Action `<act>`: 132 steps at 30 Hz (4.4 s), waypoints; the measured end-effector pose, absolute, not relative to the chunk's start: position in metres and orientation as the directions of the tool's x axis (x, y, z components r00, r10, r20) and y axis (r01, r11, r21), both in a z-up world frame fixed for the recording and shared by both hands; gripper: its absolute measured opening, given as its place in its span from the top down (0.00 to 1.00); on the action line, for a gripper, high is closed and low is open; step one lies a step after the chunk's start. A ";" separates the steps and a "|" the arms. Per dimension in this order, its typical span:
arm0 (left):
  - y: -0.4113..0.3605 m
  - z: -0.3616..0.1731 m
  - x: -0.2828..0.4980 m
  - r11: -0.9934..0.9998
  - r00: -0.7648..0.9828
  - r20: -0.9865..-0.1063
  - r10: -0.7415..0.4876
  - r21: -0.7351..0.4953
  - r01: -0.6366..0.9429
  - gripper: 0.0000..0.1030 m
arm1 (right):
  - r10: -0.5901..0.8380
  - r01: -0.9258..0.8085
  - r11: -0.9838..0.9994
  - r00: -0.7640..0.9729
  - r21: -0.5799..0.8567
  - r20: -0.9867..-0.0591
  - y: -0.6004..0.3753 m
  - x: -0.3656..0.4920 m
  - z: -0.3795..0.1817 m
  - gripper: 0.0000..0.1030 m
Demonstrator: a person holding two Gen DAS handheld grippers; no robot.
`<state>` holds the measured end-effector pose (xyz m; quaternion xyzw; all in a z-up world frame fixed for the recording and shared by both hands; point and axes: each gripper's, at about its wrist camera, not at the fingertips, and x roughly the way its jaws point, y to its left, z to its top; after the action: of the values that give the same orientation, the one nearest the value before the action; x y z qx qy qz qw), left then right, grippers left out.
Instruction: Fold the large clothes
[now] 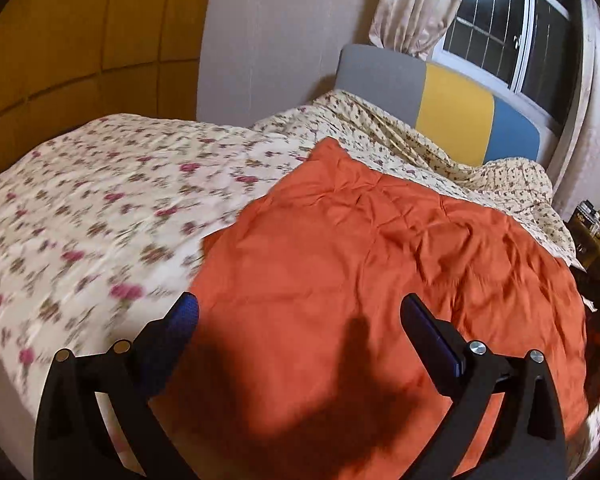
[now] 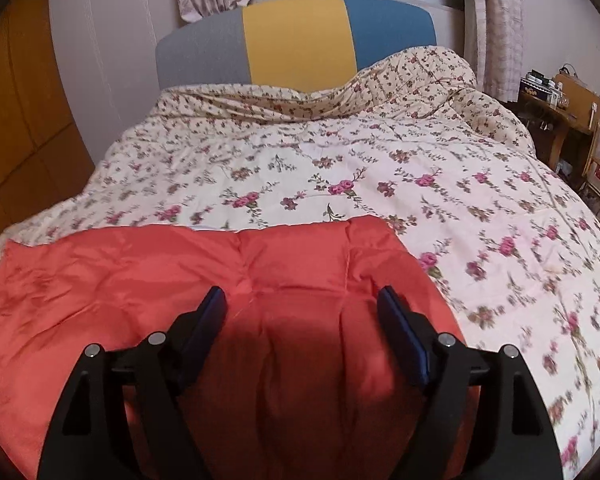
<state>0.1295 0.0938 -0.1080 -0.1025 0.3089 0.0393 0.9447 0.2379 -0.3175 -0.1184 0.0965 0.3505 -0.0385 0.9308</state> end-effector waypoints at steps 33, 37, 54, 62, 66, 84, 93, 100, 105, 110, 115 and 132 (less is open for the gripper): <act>0.109 -0.155 0.102 0.734 0.796 -0.480 -0.370 -0.676 -0.067 0.13 | 0.276 -0.226 0.961 0.748 0.159 -0.604 -0.168 0.082 -0.163 0.90; 0.112 -0.156 0.122 0.701 0.814 -0.467 -0.345 -0.705 -0.107 0.13 | 0.282 -0.229 0.959 0.760 0.165 -0.586 -0.170 0.078 -0.166 0.90; 0.093 -0.105 0.115 0.778 0.877 -0.433 -0.211 -0.618 -0.118 0.73 | 0.300 -0.226 0.954 0.755 0.198 -0.583 -0.181 0.080 -0.169 0.90; 0.037 -0.060 0.106 0.930 0.906 -0.397 -0.148 -0.368 -0.009 0.73 | 0.313 -0.216 0.948 0.750 0.232 -0.582 -0.188 0.085 -0.171 0.90; 0.014 -0.045 0.101 0.962 0.917 -0.372 -0.142 -0.272 0.039 0.73 | 0.332 -0.206 0.940 0.742 0.274 -0.583 -0.194 0.089 -0.171 0.90; -0.089 -0.024 0.074 0.969 0.925 -0.305 -0.225 0.033 0.247 0.73 | 0.497 -0.158 0.815 0.687 0.558 -0.531 -0.244 0.091 -0.160 0.89; -0.116 -0.026 0.075 0.957 0.914 -0.319 -0.251 0.060 0.284 0.72 | 0.321 -0.053 0.877 0.804 0.477 -0.500 -0.337 0.042 -0.127 0.74; -0.148 -0.036 0.071 0.931 0.893 -0.325 -0.311 0.086 0.355 0.69 | 0.277 0.056 0.841 0.810 0.538 -0.517 -0.392 0.022 -0.145 0.77; -0.176 -0.049 0.070 0.893 0.867 -0.343 -0.361 0.142 0.428 0.63 | 0.288 0.054 0.838 0.802 0.544 -0.523 -0.394 0.016 -0.144 0.77; -0.202 -0.073 0.066 0.845 0.845 -0.369 -0.386 0.227 0.485 0.56 | 0.333 0.047 0.803 0.791 0.594 -0.513 -0.398 0.016 -0.142 0.77; -0.210 -0.090 0.056 0.806 0.821 -0.377 -0.429 0.251 0.536 0.49 | 0.346 0.040 0.788 0.797 0.615 -0.494 -0.414 0.014 -0.138 0.67; -0.226 -0.124 0.035 0.665 0.697 -0.423 -0.579 0.251 0.704 0.17 | 0.422 0.000 0.784 0.734 0.621 -0.532 -0.401 0.021 -0.123 0.90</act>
<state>0.0353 -0.2263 -0.1236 0.2011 0.1554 -0.3567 0.8990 0.0214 -0.4008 -0.1225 0.3063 0.3445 0.1200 0.8793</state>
